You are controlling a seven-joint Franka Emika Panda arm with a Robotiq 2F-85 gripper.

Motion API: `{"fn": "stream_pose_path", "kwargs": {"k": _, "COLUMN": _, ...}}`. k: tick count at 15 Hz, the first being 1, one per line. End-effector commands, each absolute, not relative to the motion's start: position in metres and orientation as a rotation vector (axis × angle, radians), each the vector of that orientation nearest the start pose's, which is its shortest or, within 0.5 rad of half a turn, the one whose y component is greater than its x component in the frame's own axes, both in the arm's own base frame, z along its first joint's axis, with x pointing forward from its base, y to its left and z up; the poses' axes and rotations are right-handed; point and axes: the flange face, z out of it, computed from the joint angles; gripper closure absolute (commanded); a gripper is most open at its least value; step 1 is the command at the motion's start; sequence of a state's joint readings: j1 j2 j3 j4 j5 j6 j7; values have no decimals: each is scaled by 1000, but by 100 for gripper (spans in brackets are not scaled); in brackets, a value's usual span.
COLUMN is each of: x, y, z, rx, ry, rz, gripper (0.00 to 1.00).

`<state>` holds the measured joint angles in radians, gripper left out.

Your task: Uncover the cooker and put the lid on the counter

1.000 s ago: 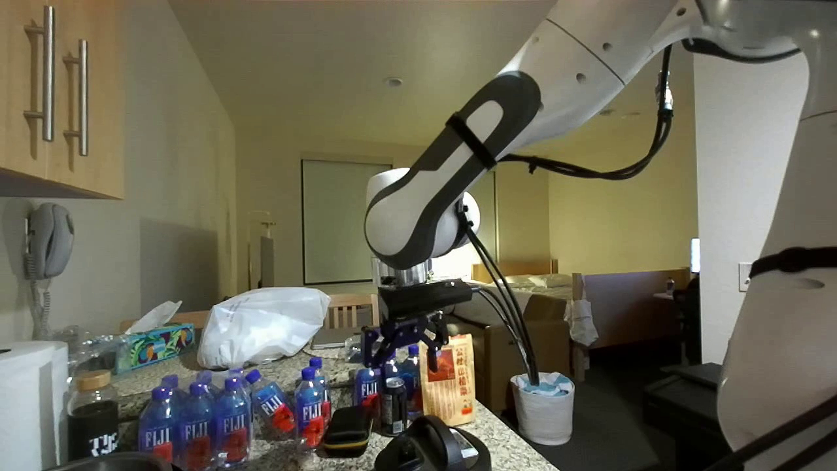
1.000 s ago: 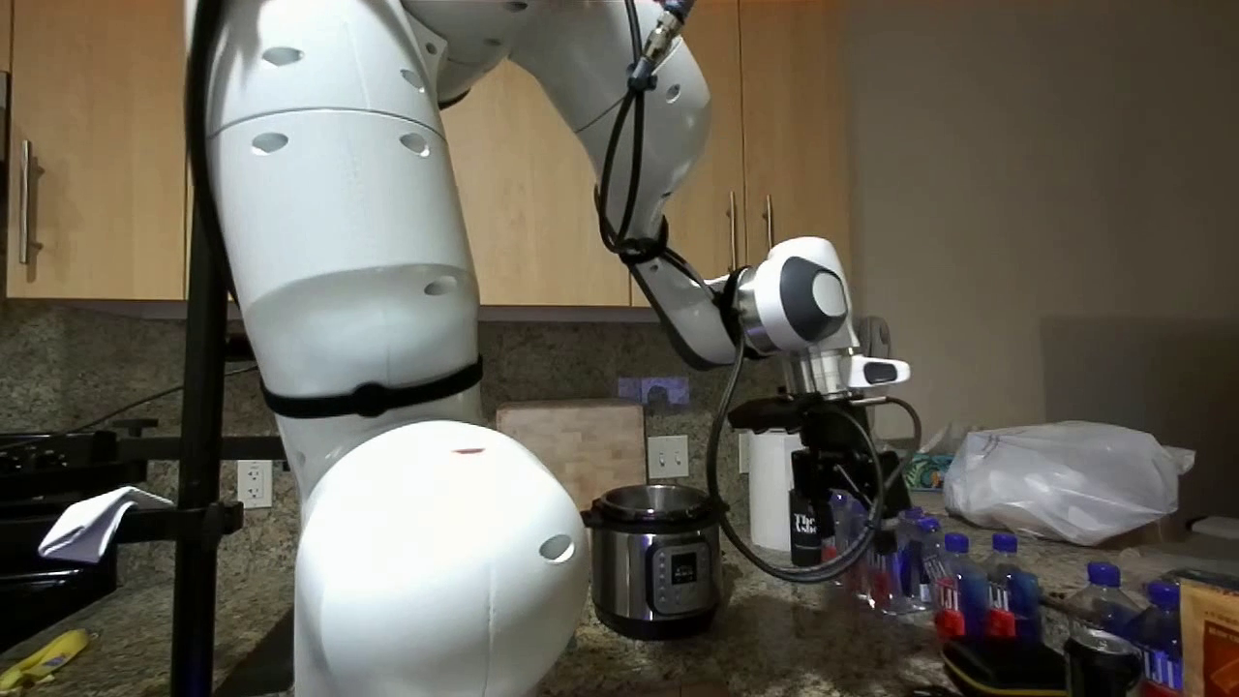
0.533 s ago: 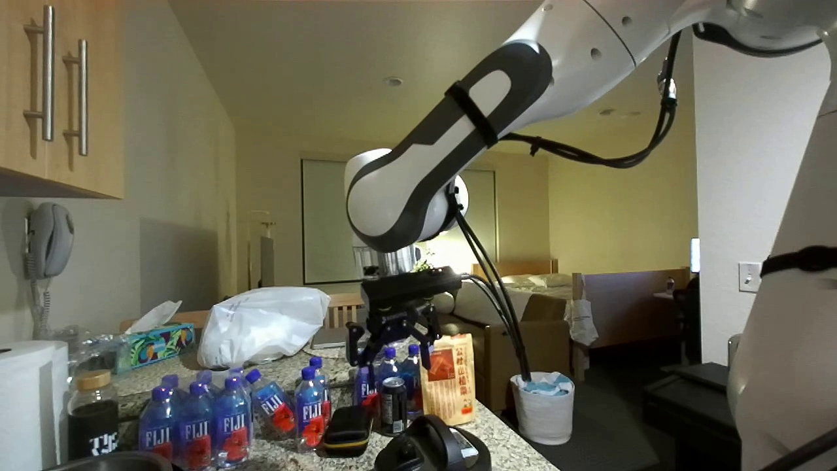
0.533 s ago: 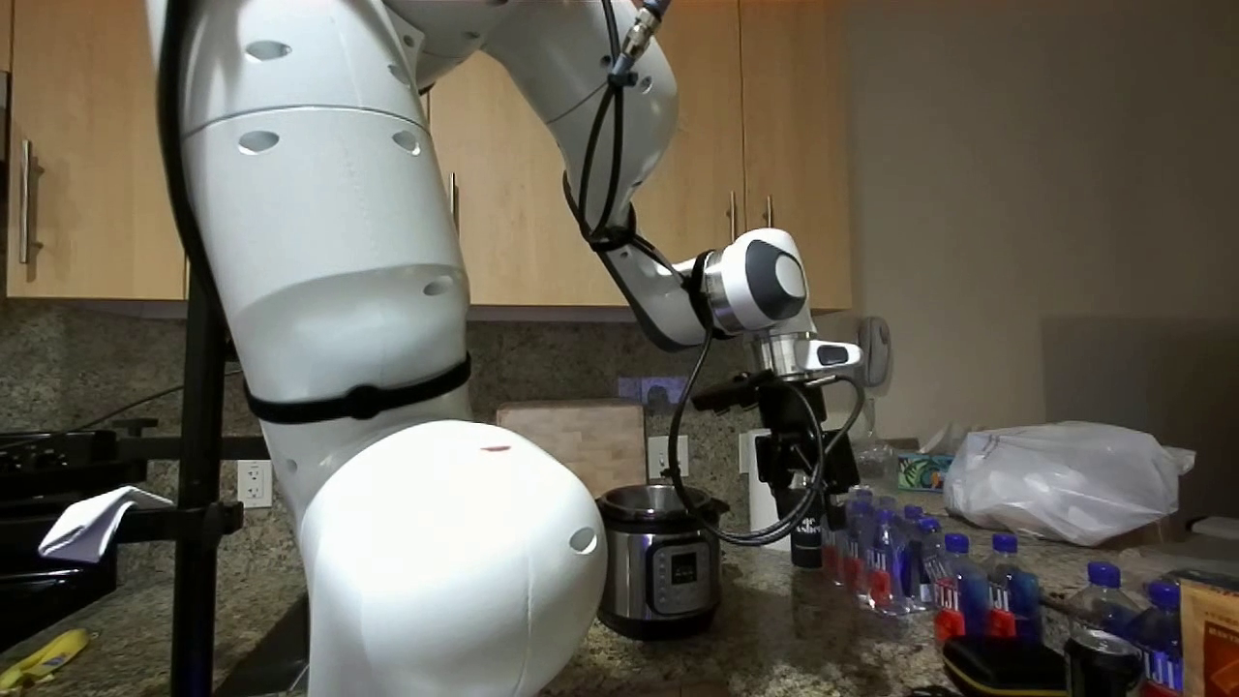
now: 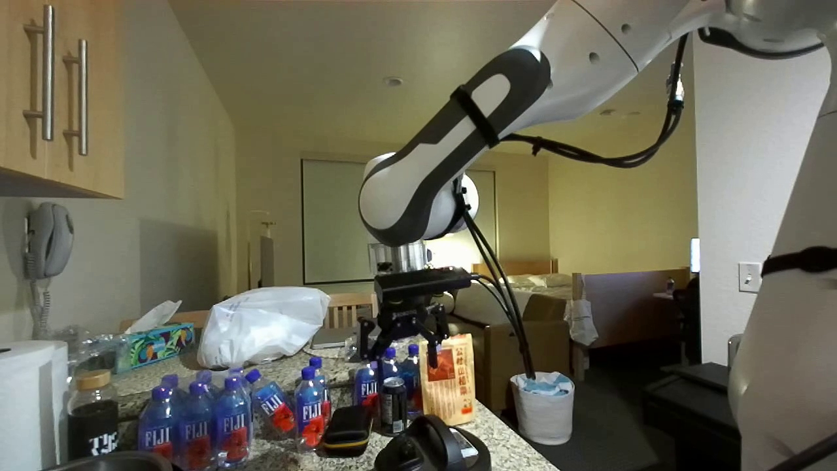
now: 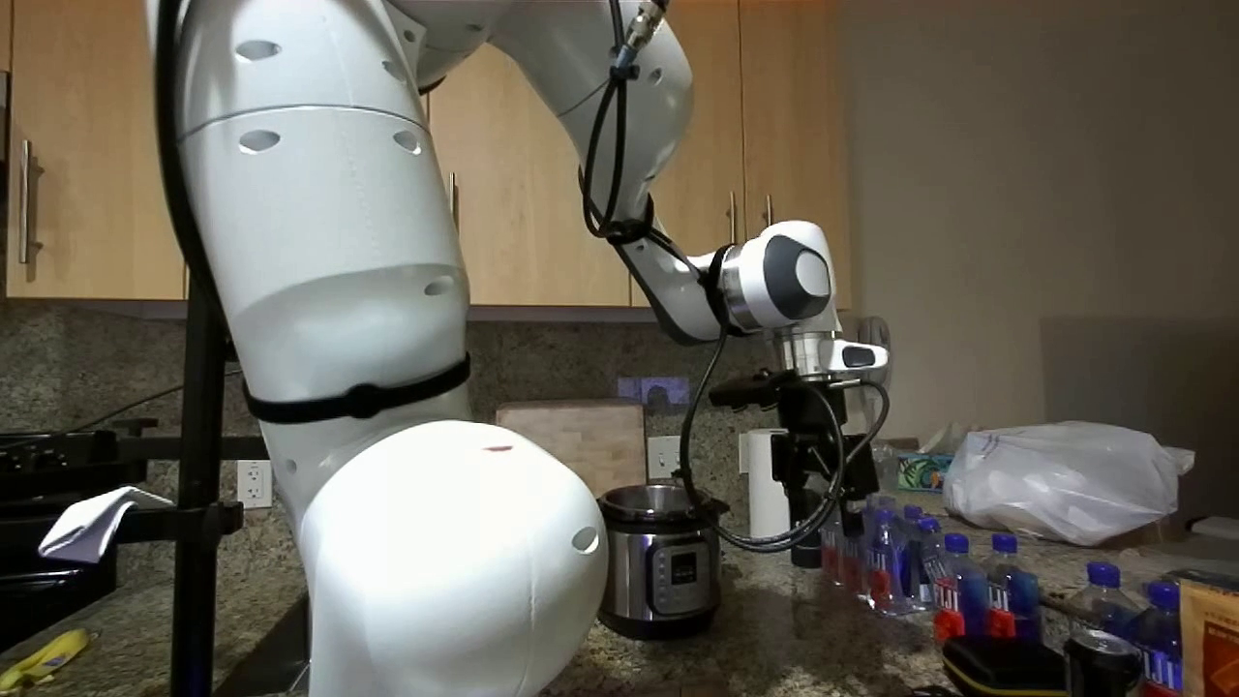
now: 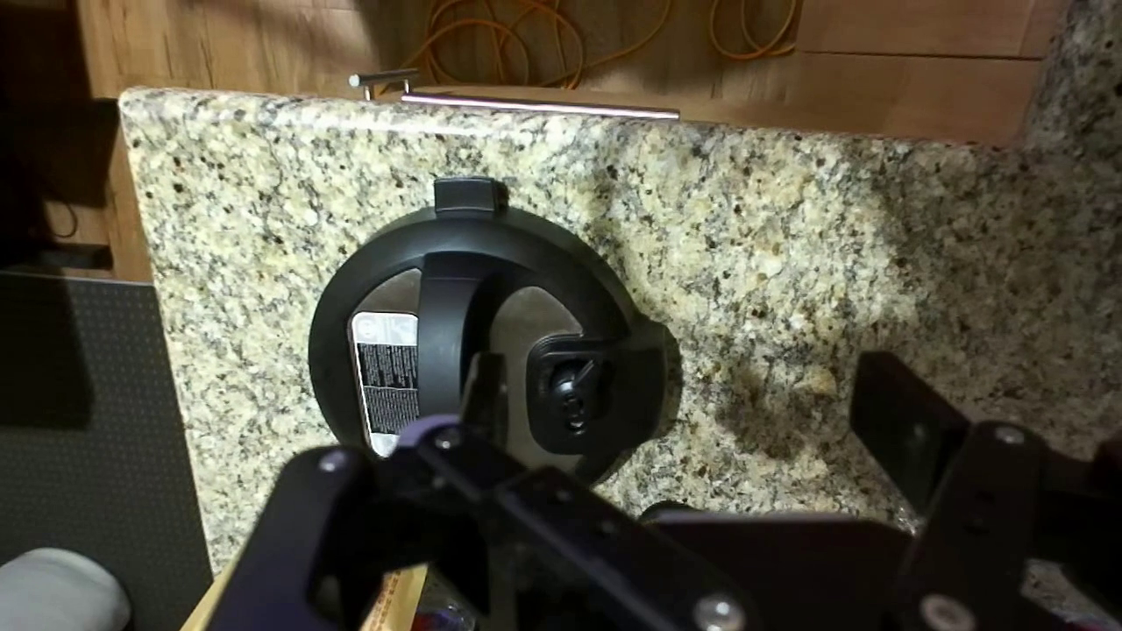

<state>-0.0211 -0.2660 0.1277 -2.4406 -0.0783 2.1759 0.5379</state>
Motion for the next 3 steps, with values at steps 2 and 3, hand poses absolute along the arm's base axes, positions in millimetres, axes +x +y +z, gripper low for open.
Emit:
{"fn": "stream_pose_path", "kwargs": {"k": 2, "x": 446, "y": 46, "z": 402, "rx": -3173, "ry": 625, "rz": -47, "gripper": 0}}
{"fn": "stream_pose_path", "kwargs": {"k": 3, "x": 446, "y": 46, "z": 402, "rx": -3173, "ry": 624, "rz": -47, "gripper": 0}}
